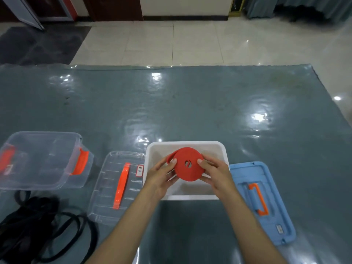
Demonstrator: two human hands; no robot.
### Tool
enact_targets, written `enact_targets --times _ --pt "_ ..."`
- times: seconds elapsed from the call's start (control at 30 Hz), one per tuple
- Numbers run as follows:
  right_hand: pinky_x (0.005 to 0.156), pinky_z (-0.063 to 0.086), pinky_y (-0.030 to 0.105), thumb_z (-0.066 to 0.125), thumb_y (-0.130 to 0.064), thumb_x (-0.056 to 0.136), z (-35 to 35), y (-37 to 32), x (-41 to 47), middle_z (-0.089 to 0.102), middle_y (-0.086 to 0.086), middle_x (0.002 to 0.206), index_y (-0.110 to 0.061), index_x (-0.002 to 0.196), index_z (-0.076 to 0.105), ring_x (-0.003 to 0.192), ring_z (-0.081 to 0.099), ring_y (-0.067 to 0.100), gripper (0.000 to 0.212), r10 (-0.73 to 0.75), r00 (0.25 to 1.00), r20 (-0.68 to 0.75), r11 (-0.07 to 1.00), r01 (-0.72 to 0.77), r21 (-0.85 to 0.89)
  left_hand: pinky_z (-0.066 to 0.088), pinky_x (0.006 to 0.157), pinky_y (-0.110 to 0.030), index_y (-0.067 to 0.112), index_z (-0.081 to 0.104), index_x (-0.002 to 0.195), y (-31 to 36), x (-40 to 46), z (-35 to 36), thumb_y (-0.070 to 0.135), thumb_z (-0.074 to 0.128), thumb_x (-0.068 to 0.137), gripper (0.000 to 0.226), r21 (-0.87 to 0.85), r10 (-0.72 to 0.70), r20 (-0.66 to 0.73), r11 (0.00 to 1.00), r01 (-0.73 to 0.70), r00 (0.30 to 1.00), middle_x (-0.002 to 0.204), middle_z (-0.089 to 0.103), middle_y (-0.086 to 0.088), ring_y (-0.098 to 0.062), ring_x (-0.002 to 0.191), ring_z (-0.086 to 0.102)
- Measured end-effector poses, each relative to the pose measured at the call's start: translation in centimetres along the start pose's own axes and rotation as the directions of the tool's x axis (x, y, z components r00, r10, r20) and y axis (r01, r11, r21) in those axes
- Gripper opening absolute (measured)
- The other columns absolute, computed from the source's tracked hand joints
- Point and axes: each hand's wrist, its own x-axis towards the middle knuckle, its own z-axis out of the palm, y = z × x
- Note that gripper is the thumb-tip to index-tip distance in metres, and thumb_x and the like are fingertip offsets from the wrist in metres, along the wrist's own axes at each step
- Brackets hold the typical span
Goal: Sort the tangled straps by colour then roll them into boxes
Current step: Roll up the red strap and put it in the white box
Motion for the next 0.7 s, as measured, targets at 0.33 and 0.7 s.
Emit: enact_targets --times 0.33,0.7 --pt "0.077 0.055 0.033 0.064 -0.021 0.096 0.3 1.9 3.6 0.072 -0.002 0.09 -0.024 0.108 0.073 0.082 0.067 0.016 0.016 0.125 0.989 0.081 0.717 -0.034 -0.696 0.062 0.08 -0.041 0.004 0.074 0.114 -2.9 6.8 0.8 -0.004 0.076 0.089 0.027 0.136 0.043 -0.293 0.991 -0.003 0.955 0.11 0.075 -0.023 -0.035 0.097 0.072" --pt "0.064 0.046 0.027 0.062 -0.029 0.098 -0.2 2.7 5.8 0.068 -0.002 0.082 -0.015 0.102 0.075 0.071 0.06 0.012 0.02 0.2 0.973 0.116 0.584 -0.023 -0.812 0.061 0.091 -0.051 0.024 0.075 0.081 -3.6 9.6 0.4 0.002 0.083 0.083 0.024 0.408 0.203 -0.332 0.912 -0.054 0.921 0.084 0.075 0.001 -0.024 0.088 0.072"
